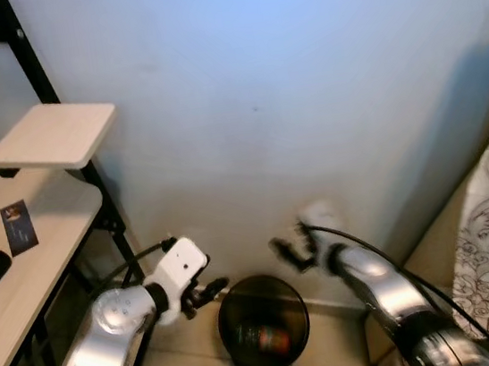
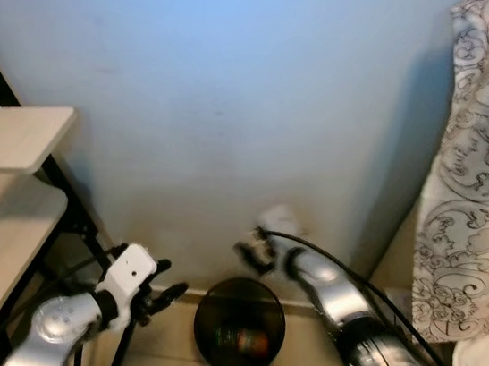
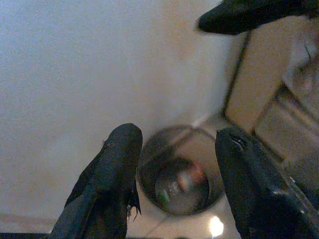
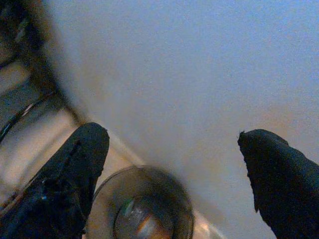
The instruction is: Clean up the room
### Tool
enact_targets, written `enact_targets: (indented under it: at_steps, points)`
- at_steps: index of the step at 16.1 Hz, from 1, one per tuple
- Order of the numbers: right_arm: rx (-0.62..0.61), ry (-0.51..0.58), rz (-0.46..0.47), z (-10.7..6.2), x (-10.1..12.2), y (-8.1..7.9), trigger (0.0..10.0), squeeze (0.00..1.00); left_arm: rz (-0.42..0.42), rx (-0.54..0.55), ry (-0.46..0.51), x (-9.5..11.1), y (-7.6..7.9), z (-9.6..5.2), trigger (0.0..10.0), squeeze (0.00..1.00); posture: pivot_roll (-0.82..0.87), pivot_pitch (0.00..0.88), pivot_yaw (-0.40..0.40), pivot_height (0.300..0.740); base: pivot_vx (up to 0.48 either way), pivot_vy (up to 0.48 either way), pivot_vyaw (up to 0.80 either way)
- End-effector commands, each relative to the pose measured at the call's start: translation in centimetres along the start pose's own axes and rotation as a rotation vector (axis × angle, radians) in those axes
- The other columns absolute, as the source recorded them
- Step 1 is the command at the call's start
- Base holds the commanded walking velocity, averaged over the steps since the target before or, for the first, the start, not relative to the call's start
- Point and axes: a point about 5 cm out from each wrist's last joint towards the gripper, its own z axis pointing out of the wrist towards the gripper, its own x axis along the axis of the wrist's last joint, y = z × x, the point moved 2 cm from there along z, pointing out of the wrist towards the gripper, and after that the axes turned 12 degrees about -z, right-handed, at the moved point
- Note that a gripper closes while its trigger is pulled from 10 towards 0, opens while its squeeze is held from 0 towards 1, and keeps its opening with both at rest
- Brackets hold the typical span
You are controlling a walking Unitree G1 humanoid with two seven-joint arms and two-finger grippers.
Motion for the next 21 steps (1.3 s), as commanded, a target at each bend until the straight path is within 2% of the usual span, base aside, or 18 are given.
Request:
enact_targets:
  at_steps: [1, 2, 3, 4, 5, 7, 8, 10, 12, 14, 16, 19, 20, 21]
  points:
    - [-0.100, 0.071, 0.053, -1.8, 1.1, 1.2, 10.0, 1.00, -0.024, 0.095, 0.104, 1.5, -0.7, -0.3, 10.0, 0.00, 0.01, 0.000, -0.016, 0.740, 0.000, 0.000, -0.72]
    - [-0.164, 0.109, 0.072, -3.5, 1.4, 1.5, 10.0, 1.00, -0.067, 0.161, 0.156, 2.0, -1.0, -0.5, 10.0, 0.00, 0.00, 0.000, -0.006, 0.740, 0.000, 0.000, -0.72]
    - [-0.189, 0.122, 0.073, -4.1, 1.5, 1.6, 10.0, 1.00, -0.087, 0.187, 0.174, 2.2, -1.2, -0.6, 10.0, 0.00, -0.01, 0.000, -0.004, 0.740, 0.000, 0.000, -0.72]
    - [-0.277, 0.158, 0.085, -5.2, 2.1, 2.2, 10.0, 1.00, -0.120, 0.250, 0.224, 2.6, -1.4, -0.7, 10.0, 0.00, -0.03, 0.000, 0.006, 0.740, 0.000, 0.000, -0.73]
    - [-0.303, 0.165, 0.090, -5.5, 2.2, 2.3, 10.0, 1.00, -0.131, 0.266, 0.237, 2.7, -1.4, -0.8, 10.0, 0.00, -0.03, 0.000, 0.009, 0.740, 0.000, 0.000, -0.73]
    - [-0.410, 0.174, 0.081, -6.9, 2.6, 3.2, 10.0, 1.00, -0.095, 0.319, 0.249, 2.5, -0.9, -1.1, 10.0, 0.00, -0.05, 0.000, 0.021, 0.740, 0.000, 0.000, -0.73]
    - [-0.446, 0.188, 0.128, -7.7, 2.8, 3.6, 10.0, 1.00, -0.095, 0.351, 0.259, 2.6, -0.8, -1.3, 10.0, 0.00, -0.04, 0.000, 0.015, 0.740, 0.000, 0.000, -0.72]
    - [-0.471, 0.169, 0.139, -8.5, 2.8, 3.8, 10.0, 1.00, -0.119, 0.403, 0.283, 2.6, -0.6, -1.8, 10.0, 0.00, -0.03, 0.000, -0.003, 0.740, 0.000, 0.000, -0.67]
    - [-0.436, 0.155, 0.119, -8.6, 2.7, 3.5, 10.0, 1.00, -0.177, 0.490, 0.319, 2.3, -0.6, -2.5, 10.0, 0.00, -0.01, 0.000, -0.019, 0.740, 0.000, 0.000, -0.54]
    - [-0.402, 0.151, 0.120, -8.3, 3.2, 3.1, 10.0, 1.00, -0.176, 0.511, 0.327, 2.4, -0.3, -2.7, 10.0, 0.00, 0.02, 0.000, -0.042, 0.740, 0.000, 0.000, -0.50]
    - [-0.411, 0.149, 0.147, -7.9, 3.3, 3.4, 10.0, 1.00, -0.186, 0.550, 0.346, 2.6, -0.6, -3.2, 10.0, 0.00, 0.03, 0.000, -0.050, 0.740, 0.000, 0.000, -0.50]
    - [-0.396, 0.140, 0.190, -7.6, 3.6, 3.2, 10.0, 1.00, -0.188, 0.600, 0.354, 2.7, -1.0, -3.6, 10.0, 0.00, 0.03, 0.000, -0.036, 0.740, 0.000, 0.000, -0.68]
    - [-0.396, 0.119, 0.213, -7.6, 3.3, 3.1, 10.0, 0.82, -0.188, 0.630, 0.342, 2.5, -1.3, -3.8, 10.0, 0.00, 0.03, 0.000, -0.033, 0.740, 0.000, 0.000, -0.77]
    - [-0.402, 0.113, 0.215, -7.7, 3.2, 3.2, 10.0, 0.75, -0.193, 0.645, 0.334, 2.4, -1.4, -3.9, 10.0, 0.00, 0.03, 0.000, -0.032, 0.740, 0.000, 0.000, -0.77]
